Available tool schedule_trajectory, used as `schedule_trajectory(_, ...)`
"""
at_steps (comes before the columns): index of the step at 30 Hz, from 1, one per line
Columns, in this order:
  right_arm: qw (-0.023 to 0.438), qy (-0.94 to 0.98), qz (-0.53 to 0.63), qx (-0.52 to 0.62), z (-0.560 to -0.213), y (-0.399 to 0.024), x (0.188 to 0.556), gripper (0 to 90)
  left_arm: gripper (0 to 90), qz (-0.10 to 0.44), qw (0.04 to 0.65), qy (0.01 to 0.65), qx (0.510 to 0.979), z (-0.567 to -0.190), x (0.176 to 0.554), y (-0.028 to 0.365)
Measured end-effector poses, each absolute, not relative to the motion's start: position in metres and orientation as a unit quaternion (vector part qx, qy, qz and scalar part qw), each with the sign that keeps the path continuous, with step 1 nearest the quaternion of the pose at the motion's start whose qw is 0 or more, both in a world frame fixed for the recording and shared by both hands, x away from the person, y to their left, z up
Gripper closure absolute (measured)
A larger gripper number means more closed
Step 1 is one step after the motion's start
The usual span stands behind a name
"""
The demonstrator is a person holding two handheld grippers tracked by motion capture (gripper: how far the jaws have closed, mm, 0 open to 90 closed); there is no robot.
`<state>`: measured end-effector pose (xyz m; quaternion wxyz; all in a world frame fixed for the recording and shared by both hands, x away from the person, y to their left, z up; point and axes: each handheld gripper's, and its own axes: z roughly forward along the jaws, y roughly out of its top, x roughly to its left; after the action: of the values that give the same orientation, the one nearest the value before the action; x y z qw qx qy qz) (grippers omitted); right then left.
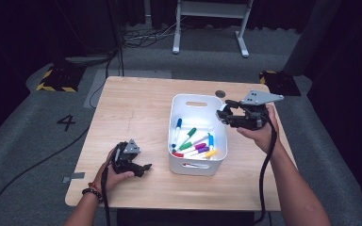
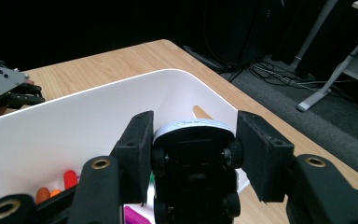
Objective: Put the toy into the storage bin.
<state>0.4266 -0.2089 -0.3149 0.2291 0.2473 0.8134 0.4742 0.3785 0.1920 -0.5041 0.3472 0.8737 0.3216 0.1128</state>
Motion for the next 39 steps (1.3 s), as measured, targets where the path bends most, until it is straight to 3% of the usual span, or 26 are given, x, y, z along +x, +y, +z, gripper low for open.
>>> schedule_trajectory(20, 0.164, 0.882, 0.401, 0.187, -0.345, -0.151, 0.447, 48.4, 13.1, 0.113, 0.347, 0.321, 0.874, -0.504, 0.379, 0.192)
schedule_trajectory(39, 0.096, 0.936, 0.312, 0.134, -0.366, -0.142, 0.438, 48.4, 13.1, 0.113, 0.347, 0.321, 0.874, -0.504, 0.379, 0.192)
